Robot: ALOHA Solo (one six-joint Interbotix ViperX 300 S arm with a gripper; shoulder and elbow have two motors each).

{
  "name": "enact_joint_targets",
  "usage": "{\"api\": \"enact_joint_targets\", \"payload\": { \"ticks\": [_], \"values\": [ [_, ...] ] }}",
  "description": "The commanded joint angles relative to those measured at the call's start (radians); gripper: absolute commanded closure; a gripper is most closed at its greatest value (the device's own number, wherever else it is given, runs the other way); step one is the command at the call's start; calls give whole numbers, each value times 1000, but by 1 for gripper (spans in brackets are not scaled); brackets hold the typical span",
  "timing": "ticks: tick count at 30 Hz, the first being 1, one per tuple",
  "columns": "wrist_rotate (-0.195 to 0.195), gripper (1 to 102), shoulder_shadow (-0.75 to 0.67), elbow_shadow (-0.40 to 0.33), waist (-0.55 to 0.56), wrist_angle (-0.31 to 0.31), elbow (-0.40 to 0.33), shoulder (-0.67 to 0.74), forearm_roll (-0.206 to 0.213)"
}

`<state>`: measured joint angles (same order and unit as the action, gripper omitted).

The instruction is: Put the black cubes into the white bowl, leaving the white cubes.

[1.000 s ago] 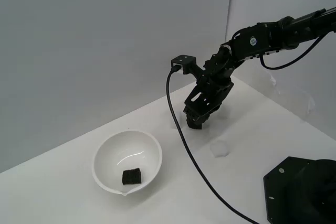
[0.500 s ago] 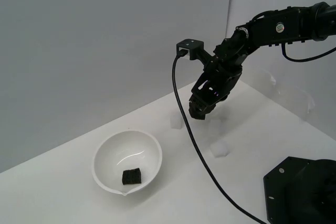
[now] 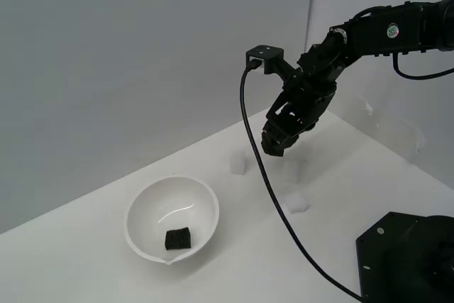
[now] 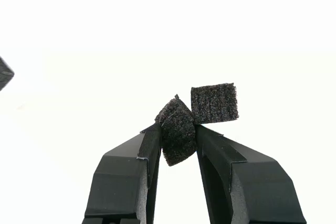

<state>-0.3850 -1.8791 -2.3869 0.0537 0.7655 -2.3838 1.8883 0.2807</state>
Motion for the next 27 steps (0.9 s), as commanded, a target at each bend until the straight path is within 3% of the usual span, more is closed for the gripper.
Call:
{"api": "enact_joint_targets", "payload": {
  "ticks": [1,11,18,27],
  "values": [
    [-2,100,-52,18,15,26,11,44,17],
    [40,100,-144,77,120,69,69,137,25],
    [106,100,-140,115,258,80,107,132,41],
    [160,100,-114,169,380,78,161,107,41]
  ]
}}
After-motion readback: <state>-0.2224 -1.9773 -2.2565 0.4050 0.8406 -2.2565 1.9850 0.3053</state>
